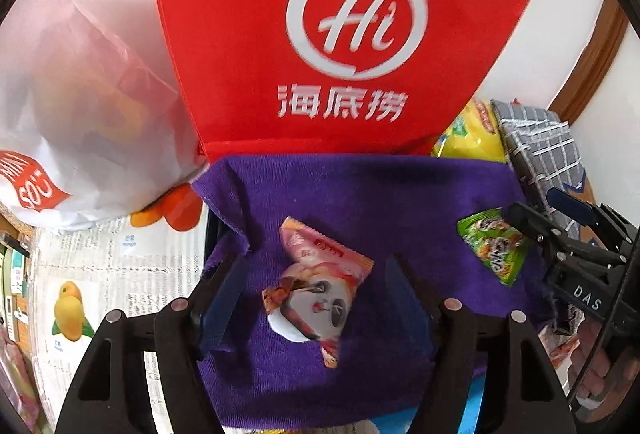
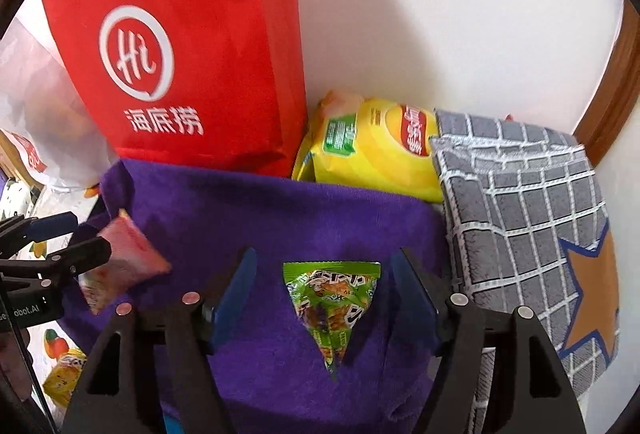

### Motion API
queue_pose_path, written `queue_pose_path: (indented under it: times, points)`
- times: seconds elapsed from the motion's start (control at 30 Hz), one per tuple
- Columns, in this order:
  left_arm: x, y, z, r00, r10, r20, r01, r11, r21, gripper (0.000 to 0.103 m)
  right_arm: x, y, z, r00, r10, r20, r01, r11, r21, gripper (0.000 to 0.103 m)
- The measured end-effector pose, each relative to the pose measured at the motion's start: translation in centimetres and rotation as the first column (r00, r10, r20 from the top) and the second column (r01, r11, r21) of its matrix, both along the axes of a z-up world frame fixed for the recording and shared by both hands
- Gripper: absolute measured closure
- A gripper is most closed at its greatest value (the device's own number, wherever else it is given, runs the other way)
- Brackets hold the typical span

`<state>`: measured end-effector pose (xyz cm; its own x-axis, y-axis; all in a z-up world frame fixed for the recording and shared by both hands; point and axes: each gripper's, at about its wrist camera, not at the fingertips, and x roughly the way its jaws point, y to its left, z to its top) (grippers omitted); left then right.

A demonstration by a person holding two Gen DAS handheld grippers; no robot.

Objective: Organize snacks
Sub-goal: 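Withdraw both tools and move toward the remaining snacks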

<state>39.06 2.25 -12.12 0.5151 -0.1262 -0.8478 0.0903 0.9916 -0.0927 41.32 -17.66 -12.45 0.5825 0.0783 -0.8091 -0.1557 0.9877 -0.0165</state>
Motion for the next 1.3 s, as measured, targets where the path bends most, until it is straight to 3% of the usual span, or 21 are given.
queue_pose_path:
  times: [0.2,0.3,0.63,0.97,1.3]
  points:
    - [-2.4,0.4,3.8,0.994,0.002,0.107,0.000,1.000,-0.015,0.032,-3.5,1.3,4.4,0.997,0.006,0.076,-0.002,0.999,-0.044,0.024]
    - [-4.1,0.5,5.3,0.991,0.002,0.130,0.000,1.000,-0.015,0.032,-5.5,0.6,5.9,0.993,-0.001,0.116,0.003,1.000,-0.013,0.024]
    - [-11.5,2.6,7.3,0.986,0.033,0.162,-0.033,0.999,-0.004,0.032,-12.4,-3.6,7.0,0.985,-0.076,0.153,0.074,0.997,0.019,0.024]
    - [-18.3,5.0,6.1,0.985,0.076,0.157,-0.081,0.996,0.023,0.032,-19.5,-9.6,5.9,0.970,-0.205,0.130,0.183,0.969,0.163,0.020]
    - [-21.6,8.8,3.3,0.978,0.173,0.116,-0.177,0.984,0.025,0.022,-22.8,-10.4,2.8,0.977,-0.171,0.126,0.161,0.983,0.091,0.020]
